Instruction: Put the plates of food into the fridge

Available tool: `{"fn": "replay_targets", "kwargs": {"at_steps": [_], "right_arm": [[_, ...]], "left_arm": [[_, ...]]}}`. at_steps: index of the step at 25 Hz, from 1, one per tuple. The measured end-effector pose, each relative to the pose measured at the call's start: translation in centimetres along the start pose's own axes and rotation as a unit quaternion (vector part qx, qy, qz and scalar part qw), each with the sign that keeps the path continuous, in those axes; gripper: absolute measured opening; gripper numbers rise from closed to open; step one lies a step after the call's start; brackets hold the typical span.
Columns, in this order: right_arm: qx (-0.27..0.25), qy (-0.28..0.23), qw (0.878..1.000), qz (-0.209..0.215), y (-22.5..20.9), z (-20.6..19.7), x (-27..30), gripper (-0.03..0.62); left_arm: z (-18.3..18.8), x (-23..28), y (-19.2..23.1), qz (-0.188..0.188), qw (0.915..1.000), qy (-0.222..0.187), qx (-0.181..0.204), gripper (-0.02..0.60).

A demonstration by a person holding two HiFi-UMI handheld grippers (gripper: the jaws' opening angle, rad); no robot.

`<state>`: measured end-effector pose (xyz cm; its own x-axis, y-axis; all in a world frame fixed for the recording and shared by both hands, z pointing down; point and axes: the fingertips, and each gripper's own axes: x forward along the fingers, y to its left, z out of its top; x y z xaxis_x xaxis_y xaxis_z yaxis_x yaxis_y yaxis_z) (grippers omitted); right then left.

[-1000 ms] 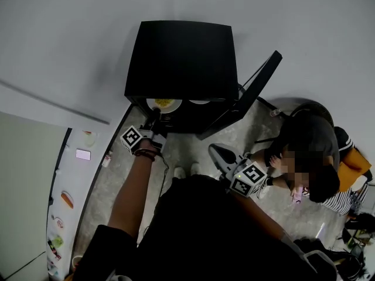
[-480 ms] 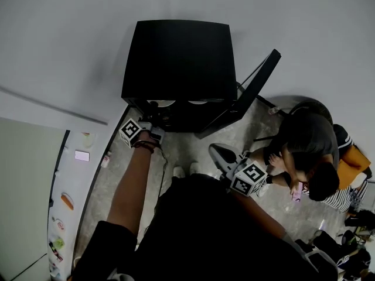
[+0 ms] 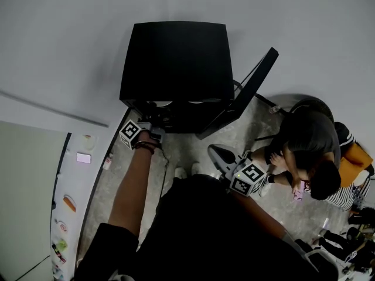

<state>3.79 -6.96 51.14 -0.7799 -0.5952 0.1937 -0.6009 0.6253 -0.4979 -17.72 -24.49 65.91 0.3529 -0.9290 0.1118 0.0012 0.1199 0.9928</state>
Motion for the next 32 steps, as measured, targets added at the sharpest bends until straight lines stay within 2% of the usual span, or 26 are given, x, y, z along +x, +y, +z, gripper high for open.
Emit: {"fn": "replay_targets", "kwargs": {"at_steps": [2, 4, 6, 7, 8, 9, 11, 13, 14, 16, 20, 22, 23, 26, 27, 32], "right_arm": [[-0.006, -0.002, 1.0, 0.003, 0.2, 0.3, 0.1, 0.026], [-0.019, -0.005, 1.0, 0.009, 0.6, 0.7, 0.1, 0.026], [-0.038, -0.01, 0.999, 0.02, 1.1, 1.3, 0.2, 0.026], [-0.047, -0.015, 0.998, 0.026, 1.5, 1.6, 0.3, 0.026], [-0.055, -0.02, 0.998, 0.032, 1.8, 2.0, 0.4, 0.026], [-0.062, -0.023, 0.997, 0.039, 2.1, 2.3, 0.5, 0.026], [-0.071, -0.029, 0.996, 0.052, 2.7, 2.7, 0.7, 0.026], [-0.077, -0.034, 0.994, 0.066, 3.2, 3.1, 0.8, 0.026], [-0.08, -0.035, 0.994, 0.072, 3.4, 3.2, 0.9, 0.026], [-0.082, -0.035, 0.992, 0.085, 3.8, 3.3, 1.0, 0.026], [-0.079, -0.032, 0.991, 0.105, 4.4, 3.1, 1.5, 0.026], [-0.08, -0.031, 0.99, 0.112, 4.7, 3.2, 1.6, 0.026], [-0.081, -0.031, 0.99, 0.115, 5.0, 3.3, 1.6, 0.026], [-0.084, -0.044, 0.987, 0.128, 5.7, 4.1, 1.6, 0.026], [-0.083, -0.052, 0.986, 0.133, 6.0, 4.5, 1.5, 0.026], [-0.107, -0.055, 0.983, 0.14, 6.5, 5.6, 0.7, 0.026]], "left_arm": [[-0.1, -1.0, -0.6, -0.006, 1.0, -0.002, 0.0, 0.071], [-0.9, -3.1, -1.3, -0.007, 0.9998, 0.003, 0.019, 0.081], [-2.9, -6.2, -2.9, -0.02, 0.9973, 0.024, 0.067, 0.079], [-4.3, -7.8, -4.3, -0.033, 0.9931, 0.039, 0.105, 0.055], [-5.5, -9.5, -5.3, -0.041, 0.9855, 0.056, 0.155, 0.041], [-6.6, -11.2, -6.2, -0.042, 0.9734, 0.072, 0.213, 0.035], [-8.6, -14.4, -7.9, -0.045, 0.94, 0.095, 0.325, 0.029], [-10.7, -16.7, -10.3, -0.058, 0.9098, 0.107, 0.397, 0.026], [-11.5, -17.6, -11.6, -0.066, 0.8993, 0.109, 0.419, 0.025], [-12.6, -18.8, -13.6, -0.077, 0.8875, 0.102, 0.443, 0.025], [-13.0, -20.5, -16.2, -0.089, 0.8845, 0.072, 0.452, 0.023], [-13.1, -21.1, -17.0, -0.085, 0.8779, 0.06, 0.467, 0.023], [-13.1, -21.3, -17.4, -0.08, 0.87, 0.057, 0.483, 0.023], [-13.7, -21.6, -18.2, -0.065, 0.8316, 0.058, 0.548, 0.023], [-13.9, -21.5, -18.4, -0.062, 0.8228, 0.059, 0.562, 0.023], [-15.0, -21.1, -19.6, -0.061, 0.8047, 0.054, 0.588, 0.023]]}}
